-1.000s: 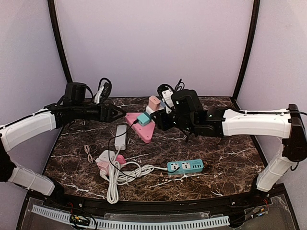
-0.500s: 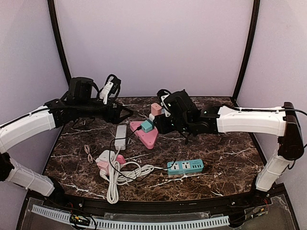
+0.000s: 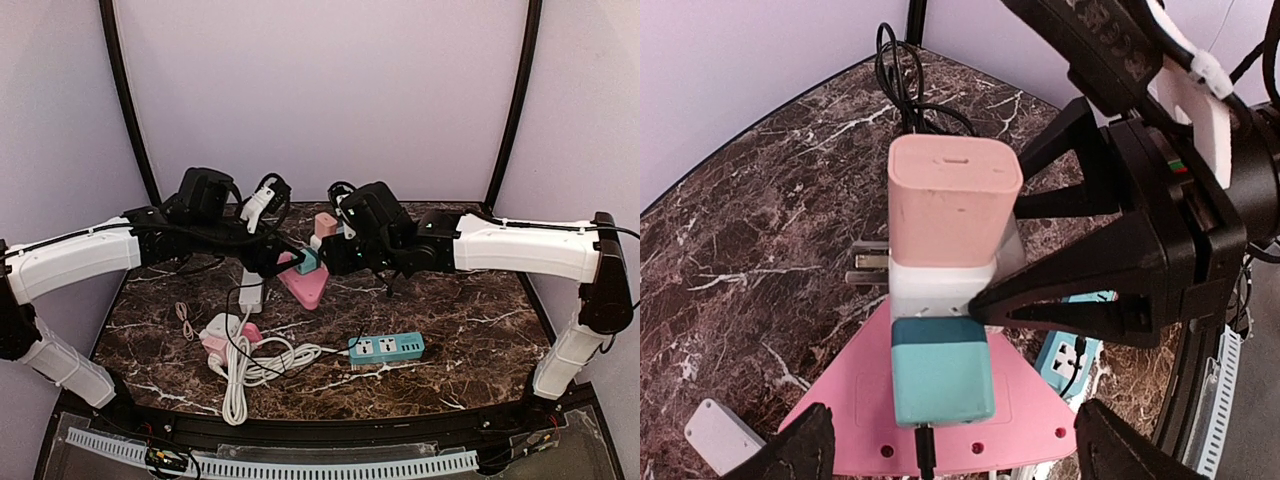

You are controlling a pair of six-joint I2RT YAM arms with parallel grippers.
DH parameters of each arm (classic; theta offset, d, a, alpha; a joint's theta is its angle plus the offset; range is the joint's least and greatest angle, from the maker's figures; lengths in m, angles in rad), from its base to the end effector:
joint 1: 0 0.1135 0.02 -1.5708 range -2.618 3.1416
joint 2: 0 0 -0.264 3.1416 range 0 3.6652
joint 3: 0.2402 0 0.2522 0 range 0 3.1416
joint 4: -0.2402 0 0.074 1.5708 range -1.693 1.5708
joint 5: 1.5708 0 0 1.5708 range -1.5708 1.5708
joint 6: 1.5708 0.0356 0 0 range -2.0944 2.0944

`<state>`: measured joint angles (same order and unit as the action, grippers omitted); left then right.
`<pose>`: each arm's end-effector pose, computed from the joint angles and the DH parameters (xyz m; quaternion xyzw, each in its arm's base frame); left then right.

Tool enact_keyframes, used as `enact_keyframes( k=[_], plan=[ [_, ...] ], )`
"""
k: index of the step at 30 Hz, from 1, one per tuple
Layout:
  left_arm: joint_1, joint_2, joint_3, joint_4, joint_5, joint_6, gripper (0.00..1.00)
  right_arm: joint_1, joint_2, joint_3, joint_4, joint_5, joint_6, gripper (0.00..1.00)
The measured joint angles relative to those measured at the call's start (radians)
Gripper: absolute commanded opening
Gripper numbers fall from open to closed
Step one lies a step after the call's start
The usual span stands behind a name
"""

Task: Pull the plug off the socket

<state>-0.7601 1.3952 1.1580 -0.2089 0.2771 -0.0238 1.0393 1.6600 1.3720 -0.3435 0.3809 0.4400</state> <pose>0.2279 -0.2301 0.3275 0.3703 0.7553 -0.3097 0.4434 0.2049 0.3225 0.3012 -0.1766 0.8619 0.1748 0.4421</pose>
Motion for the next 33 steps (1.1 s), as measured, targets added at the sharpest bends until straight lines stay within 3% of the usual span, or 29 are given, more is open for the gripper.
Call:
enact_keyframes(
  k=[7,33],
  plan=[
    [-0.031,0.023,-0.016,-0.029,-0.006,0.03,0.84,0.0,0.013,0.005,-0.01,-0.008,0.011,0.0],
    [-0.035,0.1,-0.014,-0.085,-0.056,0.045,0.65,0.014,0.037,0.029,-0.017,-0.026,0.018,0.0]
  ],
)
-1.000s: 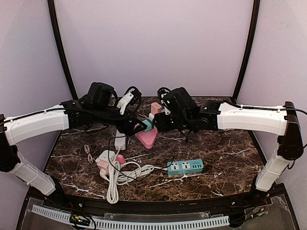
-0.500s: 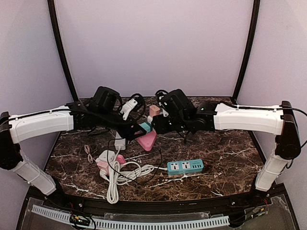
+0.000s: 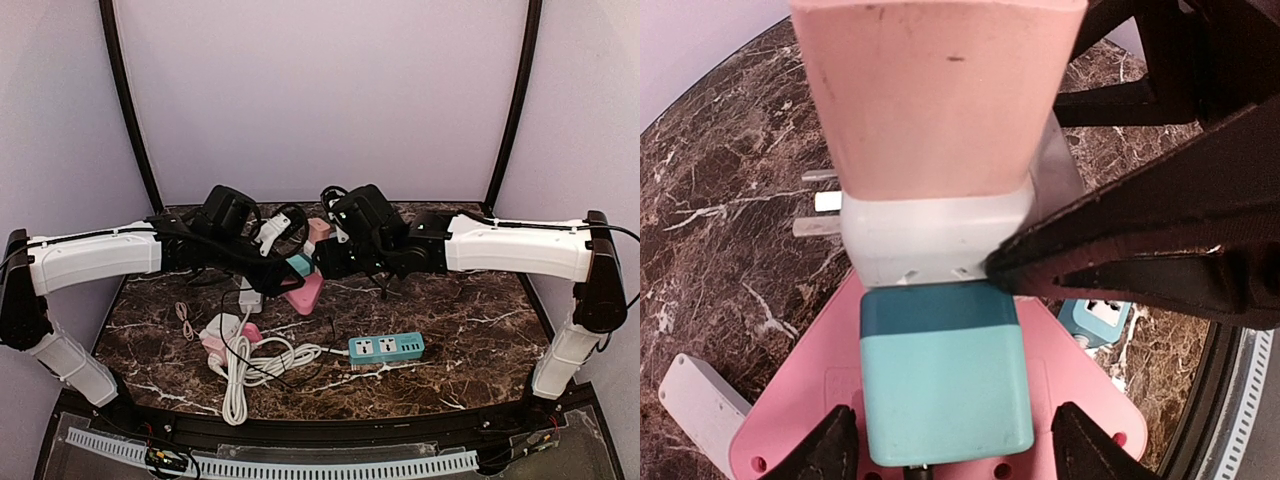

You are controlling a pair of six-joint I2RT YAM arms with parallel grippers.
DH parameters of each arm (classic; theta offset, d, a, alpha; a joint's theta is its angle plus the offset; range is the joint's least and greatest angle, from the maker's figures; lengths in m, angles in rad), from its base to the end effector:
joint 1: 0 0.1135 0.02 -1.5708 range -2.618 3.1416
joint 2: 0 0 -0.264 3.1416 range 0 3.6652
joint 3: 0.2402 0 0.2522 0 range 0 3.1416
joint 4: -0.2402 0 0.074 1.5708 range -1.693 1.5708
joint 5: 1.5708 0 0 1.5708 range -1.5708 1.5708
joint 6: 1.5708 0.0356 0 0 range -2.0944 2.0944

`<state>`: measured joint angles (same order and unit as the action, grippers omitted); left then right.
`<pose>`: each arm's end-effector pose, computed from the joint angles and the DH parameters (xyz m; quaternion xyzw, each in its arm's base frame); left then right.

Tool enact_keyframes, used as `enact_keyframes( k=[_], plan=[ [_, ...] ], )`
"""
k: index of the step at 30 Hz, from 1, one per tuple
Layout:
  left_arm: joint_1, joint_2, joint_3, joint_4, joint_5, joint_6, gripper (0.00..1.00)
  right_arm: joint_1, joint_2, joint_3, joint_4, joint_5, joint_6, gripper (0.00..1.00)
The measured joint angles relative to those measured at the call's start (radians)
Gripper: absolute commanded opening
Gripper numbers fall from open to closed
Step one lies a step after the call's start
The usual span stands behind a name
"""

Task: Pull the plug off the socket

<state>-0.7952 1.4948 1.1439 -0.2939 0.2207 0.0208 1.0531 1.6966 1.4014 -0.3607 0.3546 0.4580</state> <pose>0.2307 -0.2464 0.2835 0.3980 0.7968 -0.2589 0.3738 0.2038 0.3328 0.2961 -0.1844 0.8671 0.1829 0.4249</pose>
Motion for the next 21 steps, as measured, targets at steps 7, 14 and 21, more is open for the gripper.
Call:
enact_keyframes(
  k=[7,14,21],
  plan=[
    [0.0,0.0,0.0,0.0,-0.002,-0.006,0.6,0.002,0.001,0.001,0.0,0.0,0.0,0.0],
    [0.0,0.0,0.0,0.008,-0.002,-0.008,0.55,0.008,0.005,0.011,0.0,-0.002,0.0,0.0],
    [0.0,0.0,0.0,0.008,-0.005,-0.011,0.45,0.011,0.006,0.013,0.0,-0.003,-0.001,0.0]
  ],
)
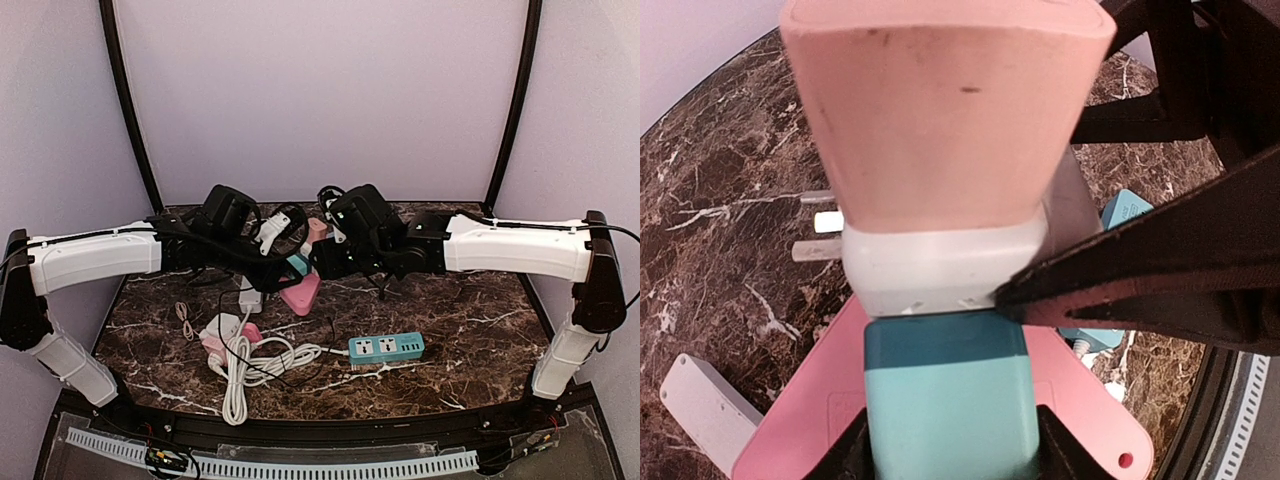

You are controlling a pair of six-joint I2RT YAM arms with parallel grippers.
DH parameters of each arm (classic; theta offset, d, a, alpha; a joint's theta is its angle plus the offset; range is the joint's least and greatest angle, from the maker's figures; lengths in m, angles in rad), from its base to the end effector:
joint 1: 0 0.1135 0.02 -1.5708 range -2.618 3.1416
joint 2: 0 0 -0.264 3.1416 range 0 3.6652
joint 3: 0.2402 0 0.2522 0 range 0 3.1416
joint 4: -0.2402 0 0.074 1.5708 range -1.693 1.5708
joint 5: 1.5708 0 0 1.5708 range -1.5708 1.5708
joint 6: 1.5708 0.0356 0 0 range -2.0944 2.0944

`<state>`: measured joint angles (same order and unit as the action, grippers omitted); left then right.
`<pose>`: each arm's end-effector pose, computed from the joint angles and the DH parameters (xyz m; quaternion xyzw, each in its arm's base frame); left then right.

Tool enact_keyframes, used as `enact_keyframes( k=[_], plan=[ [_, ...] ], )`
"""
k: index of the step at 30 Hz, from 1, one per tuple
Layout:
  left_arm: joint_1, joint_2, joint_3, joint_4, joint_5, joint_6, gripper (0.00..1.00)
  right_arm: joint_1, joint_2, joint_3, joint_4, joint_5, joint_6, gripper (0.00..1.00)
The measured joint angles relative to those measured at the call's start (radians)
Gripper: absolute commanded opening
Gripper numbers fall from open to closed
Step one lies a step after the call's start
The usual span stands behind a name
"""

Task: Pull the plug off the socket

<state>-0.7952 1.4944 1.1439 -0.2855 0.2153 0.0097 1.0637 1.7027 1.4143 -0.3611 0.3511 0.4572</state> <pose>0.2312 -0.2467 0.2844 0.3922 0.7977 -0.2601 0.3771 0.2012 0.3369 0.2981 -0.1893 0.8649 0.1883 0.4250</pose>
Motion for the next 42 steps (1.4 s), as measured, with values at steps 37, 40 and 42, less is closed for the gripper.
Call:
enact_keyframes(
  k=[37,40,42],
  plan=[
    [0.008,0.0,0.002,-0.059,-0.001,0.028,0.01,-0.002,0.037,0.029,-0.006,-0.056,-0.089,0.0],
    [0.01,0.0,0.002,-0.074,0.008,0.028,0.01,-0.005,0.037,0.015,0.009,-0.076,-0.1,0.0],
    [0.012,0.0,0.002,-0.083,0.012,0.028,0.01,-0.006,0.037,0.008,0.02,-0.088,-0.105,0.0]
  ],
)
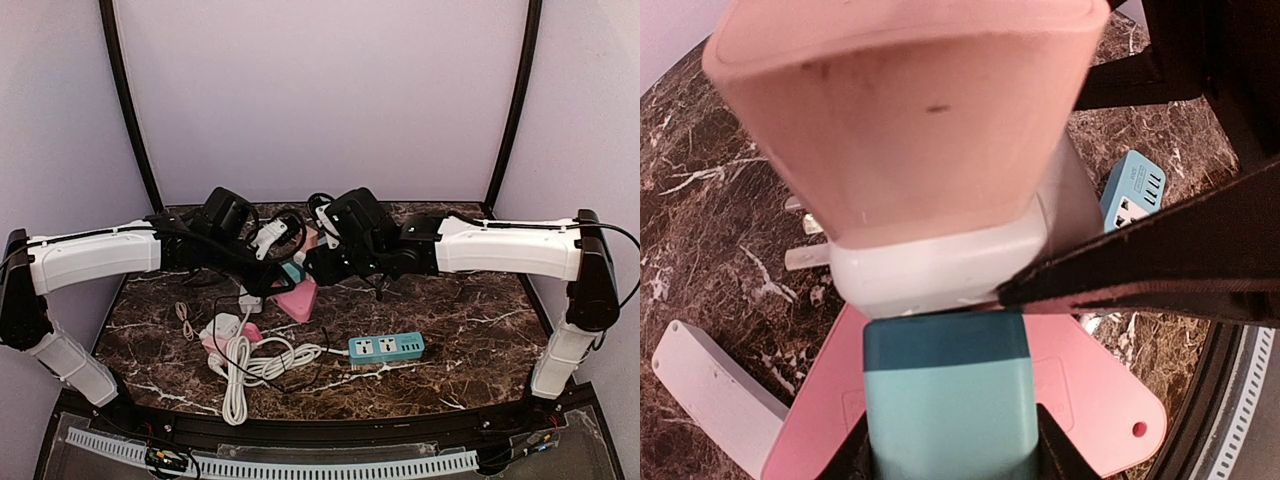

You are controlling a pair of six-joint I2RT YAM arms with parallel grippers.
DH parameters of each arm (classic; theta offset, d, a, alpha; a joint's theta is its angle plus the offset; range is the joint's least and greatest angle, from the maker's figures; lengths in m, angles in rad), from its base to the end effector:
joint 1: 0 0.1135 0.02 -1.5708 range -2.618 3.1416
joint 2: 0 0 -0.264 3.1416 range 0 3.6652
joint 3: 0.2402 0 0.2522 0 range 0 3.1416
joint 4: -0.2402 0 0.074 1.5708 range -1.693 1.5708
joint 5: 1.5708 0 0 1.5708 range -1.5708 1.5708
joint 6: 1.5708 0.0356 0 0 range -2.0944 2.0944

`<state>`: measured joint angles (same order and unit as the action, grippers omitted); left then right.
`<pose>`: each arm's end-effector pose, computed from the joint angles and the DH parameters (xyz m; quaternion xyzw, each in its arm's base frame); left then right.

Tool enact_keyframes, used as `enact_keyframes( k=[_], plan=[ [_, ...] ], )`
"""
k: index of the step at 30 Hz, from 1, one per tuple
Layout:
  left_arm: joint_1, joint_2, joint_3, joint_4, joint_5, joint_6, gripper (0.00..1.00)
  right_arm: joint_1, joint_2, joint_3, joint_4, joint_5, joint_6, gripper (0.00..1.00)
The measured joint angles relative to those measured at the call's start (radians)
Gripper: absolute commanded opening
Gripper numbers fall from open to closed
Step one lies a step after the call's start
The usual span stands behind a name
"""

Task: Pull the plug off the socket

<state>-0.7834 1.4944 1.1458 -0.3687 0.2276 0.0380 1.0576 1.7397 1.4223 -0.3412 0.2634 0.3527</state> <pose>0.2299 -0.2403 0.2780 0.4042 0.8104 -0.2460 0.3454 0.2052 0.3453 0.2880 -0.2529 0.8553 0.1932 0.4089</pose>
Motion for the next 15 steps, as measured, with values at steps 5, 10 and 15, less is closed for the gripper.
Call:
enact_keyframes(
  k=[5,10,15],
  plan=[
    [0.0,0.0,0.0,-0.007,0.0,0.0,0.01,-0.001,0.0,-0.006,0.006,-0.009,-0.003,0.0],
    [0.0,0.0,0.0,-0.007,0.0,-0.001,0.01,-0.001,0.0,-0.006,0.005,-0.006,0.007,0.0],
    [0.0,0.0,0.0,-0.006,-0.001,-0.001,0.01,0.0,0.0,-0.001,-0.011,0.013,0.029,0.0]
  ],
)
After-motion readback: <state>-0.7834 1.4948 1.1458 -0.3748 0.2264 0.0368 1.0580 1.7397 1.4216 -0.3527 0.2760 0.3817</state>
